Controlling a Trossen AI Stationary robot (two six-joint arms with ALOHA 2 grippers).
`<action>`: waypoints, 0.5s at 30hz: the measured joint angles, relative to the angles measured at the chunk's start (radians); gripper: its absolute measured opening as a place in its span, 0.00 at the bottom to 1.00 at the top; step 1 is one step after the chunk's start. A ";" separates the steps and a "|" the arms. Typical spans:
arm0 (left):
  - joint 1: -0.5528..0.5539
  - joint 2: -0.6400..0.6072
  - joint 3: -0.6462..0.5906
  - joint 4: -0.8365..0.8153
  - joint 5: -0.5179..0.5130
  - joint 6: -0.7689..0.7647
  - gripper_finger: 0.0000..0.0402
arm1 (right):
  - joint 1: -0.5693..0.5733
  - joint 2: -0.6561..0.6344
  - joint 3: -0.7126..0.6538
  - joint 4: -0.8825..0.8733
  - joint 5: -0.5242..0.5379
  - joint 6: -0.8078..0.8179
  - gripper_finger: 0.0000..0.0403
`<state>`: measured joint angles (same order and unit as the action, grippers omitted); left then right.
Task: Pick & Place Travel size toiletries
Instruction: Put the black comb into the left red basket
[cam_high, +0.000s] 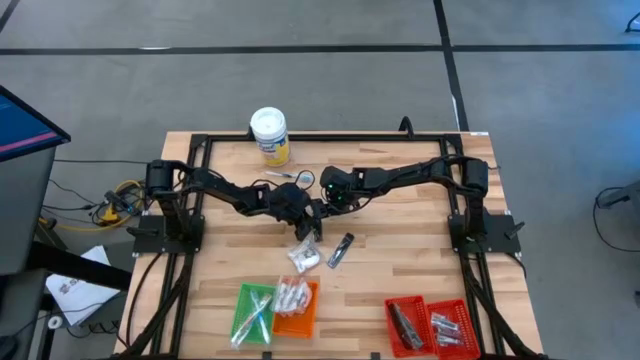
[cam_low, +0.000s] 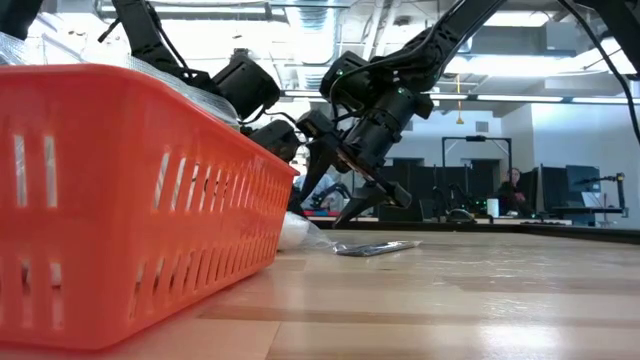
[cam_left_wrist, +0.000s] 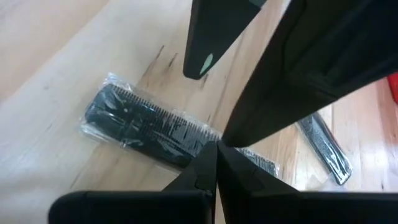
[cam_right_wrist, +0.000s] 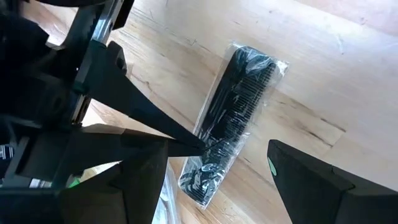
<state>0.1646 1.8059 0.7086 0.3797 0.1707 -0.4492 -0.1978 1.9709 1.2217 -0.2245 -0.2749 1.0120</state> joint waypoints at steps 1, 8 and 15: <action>0.000 0.000 0.000 0.000 -0.006 0.000 0.00 | 0.000 0.000 0.000 0.000 0.000 -0.001 0.67; 0.000 0.000 -0.002 -0.050 -0.025 0.004 0.00 | 0.000 0.000 0.000 -0.002 0.000 -0.001 0.67; 0.000 -0.002 -0.030 -0.046 -0.026 0.007 0.00 | 0.000 0.000 0.000 -0.002 0.000 -0.001 0.67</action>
<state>0.1650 1.8034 0.6784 0.3337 0.1452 -0.4424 -0.1978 1.9709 1.2217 -0.2268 -0.2749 1.0107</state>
